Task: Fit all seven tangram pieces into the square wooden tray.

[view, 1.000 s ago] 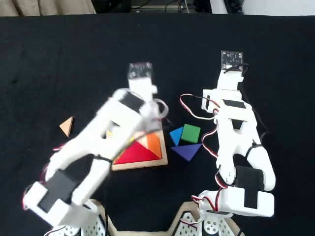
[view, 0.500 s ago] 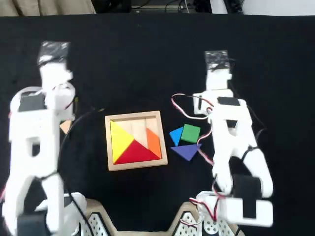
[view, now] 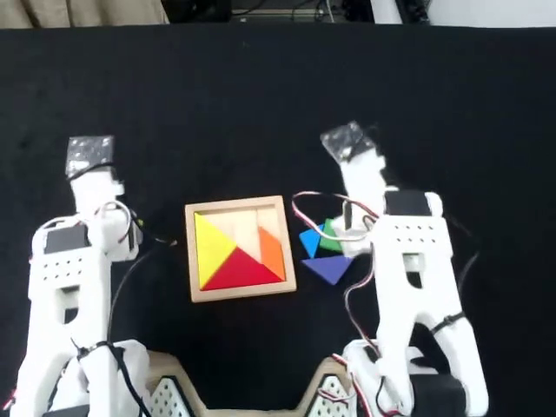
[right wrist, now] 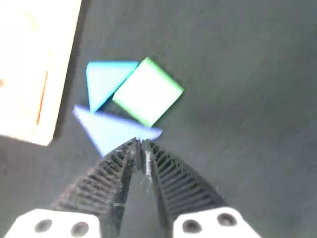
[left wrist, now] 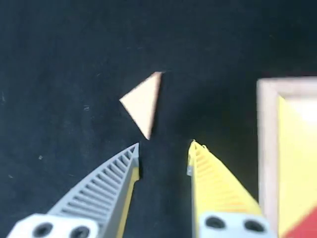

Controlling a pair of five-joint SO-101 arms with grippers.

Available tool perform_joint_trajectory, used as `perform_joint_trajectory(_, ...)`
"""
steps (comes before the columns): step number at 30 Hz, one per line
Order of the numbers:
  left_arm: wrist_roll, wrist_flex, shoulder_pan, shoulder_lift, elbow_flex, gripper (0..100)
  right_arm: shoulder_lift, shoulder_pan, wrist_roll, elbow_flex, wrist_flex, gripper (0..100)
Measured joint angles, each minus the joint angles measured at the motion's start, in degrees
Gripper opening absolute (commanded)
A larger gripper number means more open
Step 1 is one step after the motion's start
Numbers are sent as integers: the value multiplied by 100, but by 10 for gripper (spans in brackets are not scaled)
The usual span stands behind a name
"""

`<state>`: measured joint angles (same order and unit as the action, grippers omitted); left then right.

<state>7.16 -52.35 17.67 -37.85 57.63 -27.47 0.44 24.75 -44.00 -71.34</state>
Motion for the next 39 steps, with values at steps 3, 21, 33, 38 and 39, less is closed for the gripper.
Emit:
perform_joint_trajectory(3, -545, 800, 316, 9, 492, 166, 352, 0, 0, 9, -167, 11)
perform_joint_trajectory(21, -782, 1451, 721, 9, 993, 166, 3754, 325, 299, 1934, 141, 11)
perform_joint_trajectory(33, -782, 1451, 721, 9, 993, 166, 4782, -132, 308, 3218, 53, 11)
perform_joint_trajectory(38, -782, 1451, 721, 9, 993, 166, 4484, -237, 404, 3253, -554, 11)
perform_joint_trajectory(39, -782, 1451, 721, 9, 993, 166, 4299, -237, 536, 3235, -695, 11)
